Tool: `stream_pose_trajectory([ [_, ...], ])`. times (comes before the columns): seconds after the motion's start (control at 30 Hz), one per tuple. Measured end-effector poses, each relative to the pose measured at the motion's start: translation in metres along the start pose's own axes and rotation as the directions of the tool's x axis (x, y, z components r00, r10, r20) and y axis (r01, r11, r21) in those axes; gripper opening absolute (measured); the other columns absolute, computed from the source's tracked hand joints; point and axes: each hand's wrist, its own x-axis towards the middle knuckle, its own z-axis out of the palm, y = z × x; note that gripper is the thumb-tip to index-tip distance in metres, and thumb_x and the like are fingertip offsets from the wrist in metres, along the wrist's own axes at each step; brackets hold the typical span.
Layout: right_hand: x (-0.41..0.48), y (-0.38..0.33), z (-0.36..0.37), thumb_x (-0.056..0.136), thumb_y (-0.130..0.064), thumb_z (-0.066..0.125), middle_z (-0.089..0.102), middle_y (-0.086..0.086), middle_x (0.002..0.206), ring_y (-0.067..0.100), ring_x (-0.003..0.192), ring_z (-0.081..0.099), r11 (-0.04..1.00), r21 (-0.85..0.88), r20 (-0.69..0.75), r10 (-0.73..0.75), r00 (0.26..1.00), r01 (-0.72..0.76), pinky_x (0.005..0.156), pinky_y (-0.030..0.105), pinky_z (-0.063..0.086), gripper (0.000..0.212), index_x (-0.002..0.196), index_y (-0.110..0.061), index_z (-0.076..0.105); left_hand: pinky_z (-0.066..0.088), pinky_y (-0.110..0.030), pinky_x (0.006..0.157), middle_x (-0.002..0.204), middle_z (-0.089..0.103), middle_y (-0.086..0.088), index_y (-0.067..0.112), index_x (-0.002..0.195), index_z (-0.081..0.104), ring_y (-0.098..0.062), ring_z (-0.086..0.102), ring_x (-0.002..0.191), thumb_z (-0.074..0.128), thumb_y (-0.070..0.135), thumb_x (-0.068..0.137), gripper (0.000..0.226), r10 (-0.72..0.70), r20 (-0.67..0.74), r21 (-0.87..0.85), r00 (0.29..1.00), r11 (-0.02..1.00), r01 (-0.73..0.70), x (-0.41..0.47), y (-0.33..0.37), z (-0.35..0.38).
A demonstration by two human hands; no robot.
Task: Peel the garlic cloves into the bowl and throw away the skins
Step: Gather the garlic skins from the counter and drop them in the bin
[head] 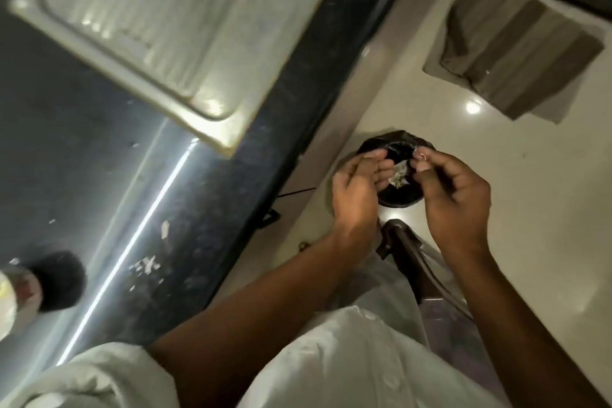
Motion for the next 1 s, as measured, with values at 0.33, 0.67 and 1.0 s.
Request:
stream_pose_trajectory([
  [0.33,-0.085,-0.126,0.078,0.106,-0.007,0.063,0.076,-0.007,0.125,0.001,0.118,0.07,0.909,-0.052,0.419,-0.356,0.835,0.414,0.099,0.014,0.053,0.027,0.129,-0.012,0.076,0.055,-0.048,0.103,0.115,0.074,-0.028,-0.006,0.121,0.072,-0.035,0.071,0.107,0.045,0.004,0.108,0.031,0.242,-0.031,-0.161,0.97,0.956,-0.244,-0.107,0.081,-0.162],
  [0.67,-0.102,-0.133,0.165,0.112,-0.05,0.042,0.024,-0.006,0.176,0.004,0.164,0.01,0.288,-0.129,0.954,-0.227,0.198,0.949,0.134,0.038,0.017,0.064,0.169,-0.022,0.029,0.053,-0.053,0.104,0.113,0.075,-0.029,-0.006,0.117,0.073,-0.047,0.07,0.113,0.049,0.006,0.102,0.032,0.147,-0.34,-0.39,0.929,0.876,-0.282,-0.164,0.04,-0.287],
  [1.0,-0.104,-0.129,0.222,0.108,-0.074,0.019,-0.019,-0.002,0.178,0.011,0.163,-0.022,-0.114,0.061,0.998,0.036,-0.057,0.992,0.135,0.049,0.0,0.087,0.17,-0.021,-0.012,0.044,-0.051,0.119,0.134,0.067,-0.029,-0.007,0.13,0.069,-0.042,0.065,0.128,0.035,0.019,0.102,0.051,-0.268,0.219,-0.623,0.938,0.702,0.346,-0.143,-0.057,-0.289],
])
